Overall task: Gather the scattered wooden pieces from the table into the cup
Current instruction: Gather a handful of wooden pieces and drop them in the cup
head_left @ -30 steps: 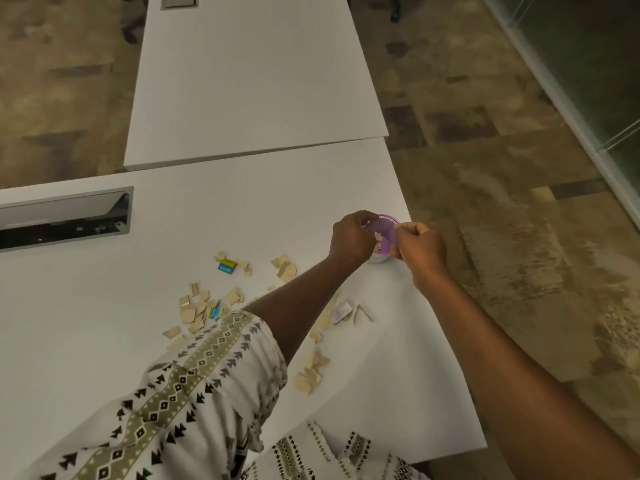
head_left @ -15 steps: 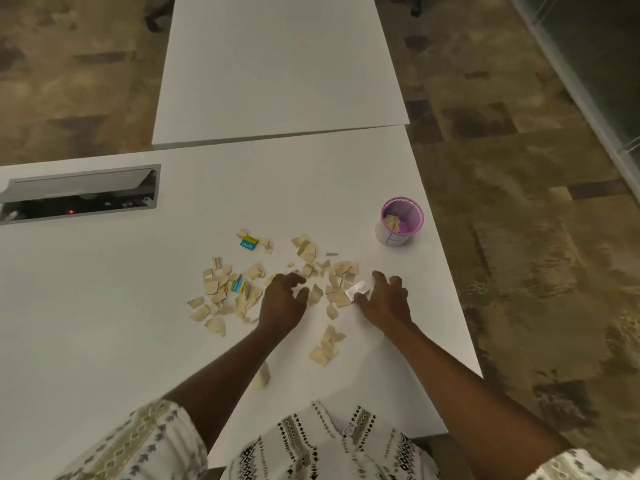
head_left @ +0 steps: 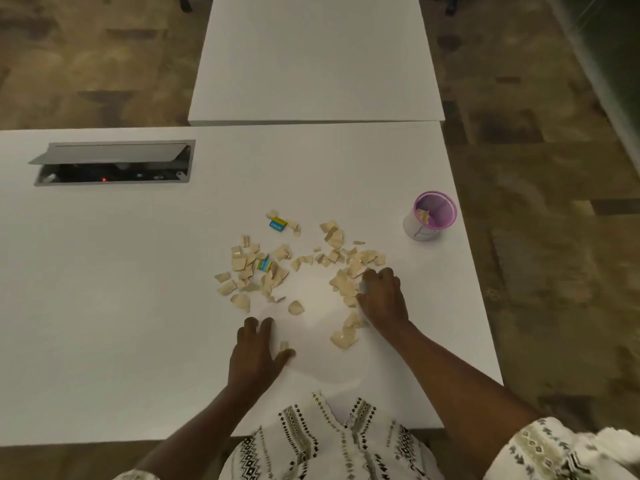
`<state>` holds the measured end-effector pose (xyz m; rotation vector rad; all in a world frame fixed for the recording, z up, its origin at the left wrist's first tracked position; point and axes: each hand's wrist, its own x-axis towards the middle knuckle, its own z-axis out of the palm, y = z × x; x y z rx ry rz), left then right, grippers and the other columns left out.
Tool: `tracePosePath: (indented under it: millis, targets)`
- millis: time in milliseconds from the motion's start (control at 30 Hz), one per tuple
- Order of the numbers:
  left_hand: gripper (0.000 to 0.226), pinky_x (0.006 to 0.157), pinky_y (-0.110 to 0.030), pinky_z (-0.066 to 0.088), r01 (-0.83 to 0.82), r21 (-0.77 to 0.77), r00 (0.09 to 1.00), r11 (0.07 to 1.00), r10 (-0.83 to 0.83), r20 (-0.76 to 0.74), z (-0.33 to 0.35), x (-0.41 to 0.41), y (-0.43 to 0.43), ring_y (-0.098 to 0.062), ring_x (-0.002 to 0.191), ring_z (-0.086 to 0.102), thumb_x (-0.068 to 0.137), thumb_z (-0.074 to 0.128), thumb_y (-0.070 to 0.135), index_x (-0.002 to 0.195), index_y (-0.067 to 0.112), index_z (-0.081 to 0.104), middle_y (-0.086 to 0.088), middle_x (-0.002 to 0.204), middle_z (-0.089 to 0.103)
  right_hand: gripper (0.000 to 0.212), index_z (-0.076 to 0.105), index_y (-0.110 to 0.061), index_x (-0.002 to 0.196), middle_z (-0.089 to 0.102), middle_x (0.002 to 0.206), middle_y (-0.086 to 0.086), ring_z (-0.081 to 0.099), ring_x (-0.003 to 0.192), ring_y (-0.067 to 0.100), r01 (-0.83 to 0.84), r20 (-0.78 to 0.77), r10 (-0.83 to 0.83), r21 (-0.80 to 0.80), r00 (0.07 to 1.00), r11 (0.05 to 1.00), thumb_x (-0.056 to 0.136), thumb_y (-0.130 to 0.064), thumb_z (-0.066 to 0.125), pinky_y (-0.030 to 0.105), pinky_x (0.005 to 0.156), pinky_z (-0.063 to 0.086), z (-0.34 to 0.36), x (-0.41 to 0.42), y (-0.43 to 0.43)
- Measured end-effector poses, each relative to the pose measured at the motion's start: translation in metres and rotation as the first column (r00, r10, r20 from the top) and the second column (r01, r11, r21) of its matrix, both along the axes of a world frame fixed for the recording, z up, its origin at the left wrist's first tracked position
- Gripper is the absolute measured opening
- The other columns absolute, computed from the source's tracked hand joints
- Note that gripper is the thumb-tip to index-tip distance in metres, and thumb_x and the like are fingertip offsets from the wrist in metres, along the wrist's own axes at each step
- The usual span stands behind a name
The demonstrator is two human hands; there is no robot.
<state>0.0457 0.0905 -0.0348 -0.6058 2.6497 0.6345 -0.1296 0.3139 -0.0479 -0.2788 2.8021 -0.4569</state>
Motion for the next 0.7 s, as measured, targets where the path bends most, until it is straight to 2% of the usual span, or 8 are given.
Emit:
tracePosePath:
  millis: [133, 233, 300, 400, 467, 567, 633, 700]
  targets:
    - [0.066, 0.075, -0.041, 0.057, 0.039, -0.002, 0.997, 0.999, -0.039, 0.066, -0.001, -0.004, 0.007, -0.028, 0.117, 0.044, 0.081, 0.075, 0.037, 0.136, 0.017, 0.043, -0.008, 0.131, 0.039, 0.040, 0.064, -0.013, 0.114, 0.050, 0.118, 0.014, 0.057, 0.100, 0.033, 0.088, 0.072, -0.074, -0.207, 0.995, 0.974, 0.078, -0.019, 0.079, 0.032, 0.083, 0.050, 0.022, -0.006, -0.002]
    - [0.038, 0.064, -0.038, 0.054, 0.079, -0.025, 0.997, 0.997, -0.078, 0.024, -0.005, -0.006, 0.006, -0.027, 0.101, 0.047, 0.088, 0.063, 0.018, 0.122, 0.015, 0.048, -0.007, 0.117, 0.041, 0.045, 0.064, -0.013, 0.116, 0.044, 0.133, 0.012, 0.062, 0.102, 0.030, 0.038, 0.144, 0.000, -0.264, 0.990, 0.964, 0.077, -0.025, 0.082, 0.031, 0.088, 0.052, 0.034, 0.001, -0.001]
    - [0.023, 0.060, -0.035, 0.047, 0.085, -0.016, 0.996, 0.996, -0.086, -0.003, -0.005, -0.007, 0.004, -0.022, 0.091, 0.043, 0.089, 0.055, 0.013, 0.110, 0.015, 0.046, -0.004, 0.105, 0.038, 0.045, 0.064, -0.014, 0.116, 0.036, 0.144, 0.010, 0.063, 0.104, 0.028, -0.049, 0.184, 0.100, -0.264, 0.978, 0.963, 0.076, -0.026, 0.082, 0.028, 0.088, 0.051, 0.038, 0.015, 0.000]
    - [0.010, 0.063, -0.031, 0.037, 0.096, -0.008, 0.995, 0.995, -0.096, -0.009, 0.001, -0.012, 0.002, -0.017, 0.088, 0.035, 0.092, 0.046, 0.017, 0.101, 0.014, 0.044, -0.003, 0.101, 0.038, 0.042, 0.063, -0.018, 0.112, 0.022, 0.155, 0.009, 0.061, 0.110, 0.029, -0.196, 0.268, 0.256, -0.233, 0.929, 0.953, 0.076, -0.029, 0.081, 0.027, 0.088, 0.049, 0.035, 0.049, 0.000]
    - [0.007, 0.063, -0.031, 0.036, 0.115, -0.021, 0.993, 0.993, -0.116, -0.017, 0.002, -0.014, 0.000, -0.018, 0.088, 0.038, 0.092, 0.045, 0.018, 0.098, 0.013, 0.045, -0.004, 0.099, 0.039, 0.038, 0.059, -0.022, 0.111, 0.019, 0.158, 0.008, 0.058, 0.112, 0.029, -0.284, 0.276, 0.322, -0.168, 0.906, 0.944, 0.078, -0.029, 0.077, 0.029, 0.086, 0.050, 0.026, 0.067, 0.000]
    - [0.005, 0.063, -0.032, 0.042, 0.124, -0.025, 0.992, 0.992, -0.124, -0.029, -0.001, -0.015, -0.003, -0.020, 0.088, 0.041, 0.093, 0.047, 0.017, 0.097, 0.014, 0.047, -0.003, 0.097, 0.041, 0.049, 0.048, -0.040, 0.128, 0.042, 0.139, 0.000, 0.062, 0.103, 0.024, -0.266, 0.317, 0.295, -0.131, 0.902, 0.955, 0.082, -0.031, 0.064, 0.034, 0.079, 0.055, 0.031, 0.079, -0.006]
    - [0.006, 0.064, -0.032, 0.042, 0.142, -0.024, 0.989, 0.990, -0.143, -0.040, -0.005, -0.017, -0.004, -0.019, 0.086, 0.040, 0.093, 0.048, 0.015, 0.098, 0.013, 0.050, -0.004, 0.097, 0.044, 0.048, 0.041, -0.061, 0.124, 0.052, 0.115, -0.004, 0.068, 0.092, 0.022, -0.216, 0.253, 0.255, -0.173, 0.933, 0.961, 0.083, -0.038, 0.052, 0.038, 0.073, 0.060, 0.038, 0.082, -0.009]
    - [0.008, 0.064, -0.032, 0.042, 0.155, -0.027, 0.986, 0.988, -0.156, -0.056, -0.006, -0.019, -0.004, -0.019, 0.085, 0.040, 0.093, 0.048, 0.012, 0.099, 0.013, 0.053, -0.005, 0.096, 0.047, 0.037, 0.047, -0.060, 0.118, 0.057, 0.106, -0.006, 0.069, 0.090, 0.019, -0.155, 0.271, 0.216, -0.229, 0.938, 0.961, 0.084, -0.043, 0.050, 0.042, 0.077, 0.061, 0.033, 0.083, -0.008]
